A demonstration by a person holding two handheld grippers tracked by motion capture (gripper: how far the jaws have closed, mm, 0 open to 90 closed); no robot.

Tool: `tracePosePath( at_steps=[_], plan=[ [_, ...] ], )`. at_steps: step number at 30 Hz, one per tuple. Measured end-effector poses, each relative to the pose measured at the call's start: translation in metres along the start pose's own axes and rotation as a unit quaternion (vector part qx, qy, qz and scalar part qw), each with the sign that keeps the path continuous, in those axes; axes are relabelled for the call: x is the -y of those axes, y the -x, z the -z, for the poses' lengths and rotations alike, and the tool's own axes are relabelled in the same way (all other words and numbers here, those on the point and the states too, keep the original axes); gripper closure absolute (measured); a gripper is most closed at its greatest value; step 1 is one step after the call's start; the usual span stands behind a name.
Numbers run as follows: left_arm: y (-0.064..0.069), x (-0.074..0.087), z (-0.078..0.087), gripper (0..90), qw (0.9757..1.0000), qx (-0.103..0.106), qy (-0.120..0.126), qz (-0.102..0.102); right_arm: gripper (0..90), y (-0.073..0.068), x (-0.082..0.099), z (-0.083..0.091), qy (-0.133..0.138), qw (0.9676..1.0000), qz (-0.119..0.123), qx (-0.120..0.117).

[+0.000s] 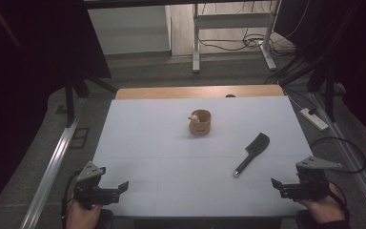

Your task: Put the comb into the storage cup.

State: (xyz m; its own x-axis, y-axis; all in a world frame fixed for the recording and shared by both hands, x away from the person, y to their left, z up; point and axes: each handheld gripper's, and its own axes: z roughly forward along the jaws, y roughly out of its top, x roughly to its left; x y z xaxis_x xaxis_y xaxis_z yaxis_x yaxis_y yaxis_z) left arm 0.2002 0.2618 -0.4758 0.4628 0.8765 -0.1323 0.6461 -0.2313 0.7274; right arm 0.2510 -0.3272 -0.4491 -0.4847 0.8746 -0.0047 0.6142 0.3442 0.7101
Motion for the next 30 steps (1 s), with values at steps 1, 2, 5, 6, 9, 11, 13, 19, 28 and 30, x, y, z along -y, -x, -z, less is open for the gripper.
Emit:
tracePosePath(
  at_steps=[1, 2, 5, 6, 9, 11, 13, 19, 28, 30],
  plan=[
    [-0.0001, 0.0, -0.0001, 0.0, 1.0, 0.0, 0.0, 0.0, 0.0, 0.0008, -0.0001, -0.0002, -0.001, 1.0, -0.004, -0.002],
    [-0.0003, 0.0, -0.0002, 0.0, 1.0, 0.002, 0.0, 0.0, 0.0, 0.0012, -0.0001, -0.0002, -0.001, 1.0, -0.005, -0.004],
    [-0.0011, 0.0, -0.0004, 0.0, 1.0, 0.005, -0.001, 0.0, 0.0, 0.0018, -0.0003, -0.0006, -0.002, 0.9999, -0.007, -0.008],
    [-0.0013, -0.0001, -0.0005, 0.0, 1.0, 0.006, -0.002, 0.0, 0.0, 0.0016, -0.0005, -0.0009, -0.003, 0.9999, -0.007, -0.008],
    [-0.0012, -0.0002, -0.0009, 0.0, 1.0, 0.009, -0.004, -0.001, 0.0, 0.001, -0.0009, -0.0017, -0.006, 0.9999, -0.003, -0.009],
    [-0.001, -0.0002, -0.0009, 0.0, 0.9999, 0.009, -0.005, -0.002, 0.0, 0.0008, -0.001, -0.0019, -0.008, 0.9999, -0.002, -0.01],
    [-0.0009, -0.0003, -0.0012, 0.0, 0.9999, 0.01, -0.004, -0.002, 0.0, 0.0011, -0.001, -0.0021, -0.009, 0.9999, -0.003, -0.01],
    [-0.0005, -0.0006, -0.0016, 0.0, 0.9999, 0.013, -0.007, -0.006, 0.0, 0.0011, -0.0009, -0.002, -0.009, 0.9999, -0.002, -0.011],
    [-0.0011, -0.0001, -0.0012, 0.0, 0.9998, 0.018, -0.003, -0.005, 0.0, 0.0005, -0.0017, -0.0024, -0.011, 0.9999, 0.001, -0.012],
    [-0.0011, 0.0, -0.0008, 0.0, 0.9998, 0.019, -0.004, -0.007, 0.1, 0.0008, -0.0021, -0.0028, -0.012, 0.9998, 0.001, -0.015]
  ],
)
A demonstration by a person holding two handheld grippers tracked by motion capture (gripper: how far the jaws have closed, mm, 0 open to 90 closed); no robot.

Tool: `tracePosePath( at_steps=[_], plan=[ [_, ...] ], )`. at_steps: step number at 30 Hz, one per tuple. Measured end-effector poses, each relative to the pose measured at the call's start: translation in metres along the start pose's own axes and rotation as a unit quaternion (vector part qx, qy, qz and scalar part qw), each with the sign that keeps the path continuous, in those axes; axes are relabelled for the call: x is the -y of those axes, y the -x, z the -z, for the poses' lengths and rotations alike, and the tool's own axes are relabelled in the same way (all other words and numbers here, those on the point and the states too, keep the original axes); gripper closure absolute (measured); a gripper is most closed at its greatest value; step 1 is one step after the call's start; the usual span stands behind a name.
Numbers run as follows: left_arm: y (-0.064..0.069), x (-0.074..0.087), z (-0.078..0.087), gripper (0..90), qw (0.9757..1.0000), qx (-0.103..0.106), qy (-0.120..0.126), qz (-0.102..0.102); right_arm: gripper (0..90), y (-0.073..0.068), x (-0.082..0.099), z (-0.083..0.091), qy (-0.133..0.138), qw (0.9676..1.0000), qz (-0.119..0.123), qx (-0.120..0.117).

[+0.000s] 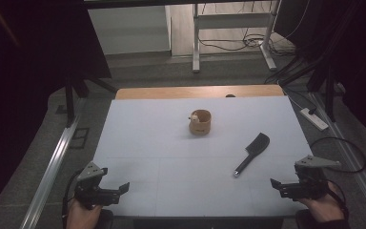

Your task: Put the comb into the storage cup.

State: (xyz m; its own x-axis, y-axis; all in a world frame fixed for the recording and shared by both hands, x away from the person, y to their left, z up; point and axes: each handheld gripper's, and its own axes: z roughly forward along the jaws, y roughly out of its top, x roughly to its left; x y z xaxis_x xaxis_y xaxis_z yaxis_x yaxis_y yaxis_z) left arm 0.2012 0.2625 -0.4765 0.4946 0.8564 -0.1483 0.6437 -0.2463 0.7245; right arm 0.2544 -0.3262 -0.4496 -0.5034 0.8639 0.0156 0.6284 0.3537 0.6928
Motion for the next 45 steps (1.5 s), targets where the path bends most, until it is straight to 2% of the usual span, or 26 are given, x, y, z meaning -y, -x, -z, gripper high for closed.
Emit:
tracePosePath(
  at_steps=[18, 28, 45],
  plan=[
    [-0.001, 0.0, 0.0, 0.0, 1.0, 0.003, 0.003, 0.002, 0.0, 0.0, -0.008, -0.007, 0.003, 0.9997, 0.009, -0.021],
    [-0.001, 0.001, 0.001, 0.0, 1.0, 0.003, 0.005, 0.003, 0.0, -0.002, -0.017, -0.016, 0.006, 0.9983, 0.027, -0.051],
    [-0.001, 0.001, 0.001, 0.0, 1.0, 0.005, 0.007, 0.004, 0.0, -0.005, -0.028, -0.025, -0.004, 0.9983, 0.033, -0.048]
  ],
)
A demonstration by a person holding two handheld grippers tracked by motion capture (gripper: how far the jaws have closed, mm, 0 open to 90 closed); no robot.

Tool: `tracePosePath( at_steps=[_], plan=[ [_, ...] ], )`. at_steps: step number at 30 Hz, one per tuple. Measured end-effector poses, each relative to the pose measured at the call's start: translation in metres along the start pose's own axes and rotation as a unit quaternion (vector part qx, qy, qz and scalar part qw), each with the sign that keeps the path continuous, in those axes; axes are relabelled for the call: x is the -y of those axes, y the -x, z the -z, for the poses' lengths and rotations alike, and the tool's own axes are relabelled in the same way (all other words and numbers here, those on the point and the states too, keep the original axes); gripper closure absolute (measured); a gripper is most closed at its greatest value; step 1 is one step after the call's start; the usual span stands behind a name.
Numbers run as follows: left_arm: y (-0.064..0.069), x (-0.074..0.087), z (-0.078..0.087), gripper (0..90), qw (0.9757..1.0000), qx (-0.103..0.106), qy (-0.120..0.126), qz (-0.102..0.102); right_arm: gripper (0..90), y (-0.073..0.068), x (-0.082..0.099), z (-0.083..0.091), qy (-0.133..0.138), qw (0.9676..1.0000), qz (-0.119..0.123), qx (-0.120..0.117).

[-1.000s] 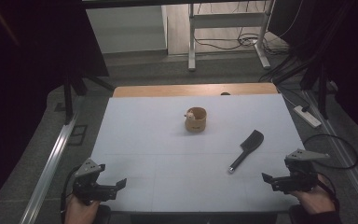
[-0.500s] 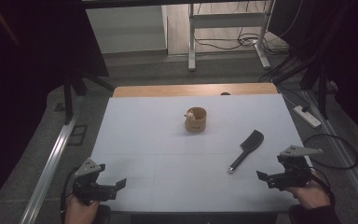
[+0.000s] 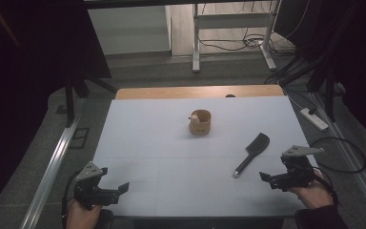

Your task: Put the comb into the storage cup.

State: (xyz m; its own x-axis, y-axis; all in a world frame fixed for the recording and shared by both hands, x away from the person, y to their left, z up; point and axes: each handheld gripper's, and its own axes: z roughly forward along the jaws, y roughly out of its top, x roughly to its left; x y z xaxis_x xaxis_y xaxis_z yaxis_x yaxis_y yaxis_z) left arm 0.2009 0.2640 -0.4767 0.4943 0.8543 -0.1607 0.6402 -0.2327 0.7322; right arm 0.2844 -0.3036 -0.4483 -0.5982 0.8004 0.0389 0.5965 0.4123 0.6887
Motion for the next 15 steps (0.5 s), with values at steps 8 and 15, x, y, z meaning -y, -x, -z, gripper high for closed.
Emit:
tracePosePath(
  at_steps=[8, 15],
  plan=[
    [0.0, 0.0, 0.0, 0.0, 1.0, 0.0, 0.0, 0.0, 0.0, -0.002, -0.007, -0.006, -0.008, 0.9999, 0.006, -0.003],
    [0.0, 0.0, 0.0, 0.0, 1.0, 0.0, -0.001, -0.001, 0.0, -0.004, -0.013, -0.012, -0.01, 0.9998, 0.016, -0.005]
  ],
)
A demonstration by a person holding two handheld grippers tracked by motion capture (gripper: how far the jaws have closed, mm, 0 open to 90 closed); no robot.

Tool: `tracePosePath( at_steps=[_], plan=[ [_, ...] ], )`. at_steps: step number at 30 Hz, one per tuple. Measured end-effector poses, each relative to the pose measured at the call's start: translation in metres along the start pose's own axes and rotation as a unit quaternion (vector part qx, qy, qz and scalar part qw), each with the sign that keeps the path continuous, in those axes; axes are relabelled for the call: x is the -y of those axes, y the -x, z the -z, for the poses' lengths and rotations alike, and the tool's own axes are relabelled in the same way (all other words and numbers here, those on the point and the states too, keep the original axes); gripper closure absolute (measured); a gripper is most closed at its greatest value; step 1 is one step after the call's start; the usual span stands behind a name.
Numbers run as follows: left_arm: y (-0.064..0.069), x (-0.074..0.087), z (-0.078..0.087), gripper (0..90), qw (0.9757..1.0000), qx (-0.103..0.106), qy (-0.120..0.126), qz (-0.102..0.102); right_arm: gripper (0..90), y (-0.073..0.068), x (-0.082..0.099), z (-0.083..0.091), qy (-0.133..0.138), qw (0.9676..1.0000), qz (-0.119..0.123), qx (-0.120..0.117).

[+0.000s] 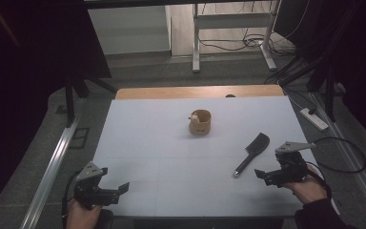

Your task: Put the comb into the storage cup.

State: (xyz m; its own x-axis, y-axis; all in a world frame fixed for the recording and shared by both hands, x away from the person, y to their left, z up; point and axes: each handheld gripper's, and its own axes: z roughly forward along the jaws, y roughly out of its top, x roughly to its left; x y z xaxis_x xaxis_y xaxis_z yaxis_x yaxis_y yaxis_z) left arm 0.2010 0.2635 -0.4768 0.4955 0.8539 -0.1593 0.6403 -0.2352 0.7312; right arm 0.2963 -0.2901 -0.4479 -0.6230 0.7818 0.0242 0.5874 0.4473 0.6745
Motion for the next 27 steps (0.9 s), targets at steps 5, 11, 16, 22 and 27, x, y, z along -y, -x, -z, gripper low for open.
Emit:
tracePosePath(
  at_steps=[5, 11, 16, 22, 27],
  plan=[
    [0.0, 0.0, 0.0, 0.0, 1.0, 0.0, 0.0, -0.001, 0.0, -0.002, -0.006, -0.004, -0.004, 1.0, 0.007, -0.004],
    [0.0, 0.0, 0.0, 0.0, 1.0, 0.0, 0.0, 0.0, 0.0, -0.004, -0.011, -0.011, -0.006, 0.9999, 0.011, -0.009],
    [0.0, 0.0, 0.0, 0.0, 1.0, 0.0, 0.0, 0.0, 0.0, -0.005, -0.015, -0.016, -0.011, 0.9998, 0.009, -0.012],
    [0.0, 0.0, 0.0, 0.0, 1.0, 0.0, 0.0, 0.001, 0.0, -0.008, -0.021, -0.022, -0.018, 0.9996, 0.017, -0.012],
    [0.0, 0.0, 0.0, 0.0, 1.0, 0.0, 0.0, 0.001, 0.0, -0.01, -0.027, -0.029, -0.031, 0.999, 0.029, -0.011]
  ],
)
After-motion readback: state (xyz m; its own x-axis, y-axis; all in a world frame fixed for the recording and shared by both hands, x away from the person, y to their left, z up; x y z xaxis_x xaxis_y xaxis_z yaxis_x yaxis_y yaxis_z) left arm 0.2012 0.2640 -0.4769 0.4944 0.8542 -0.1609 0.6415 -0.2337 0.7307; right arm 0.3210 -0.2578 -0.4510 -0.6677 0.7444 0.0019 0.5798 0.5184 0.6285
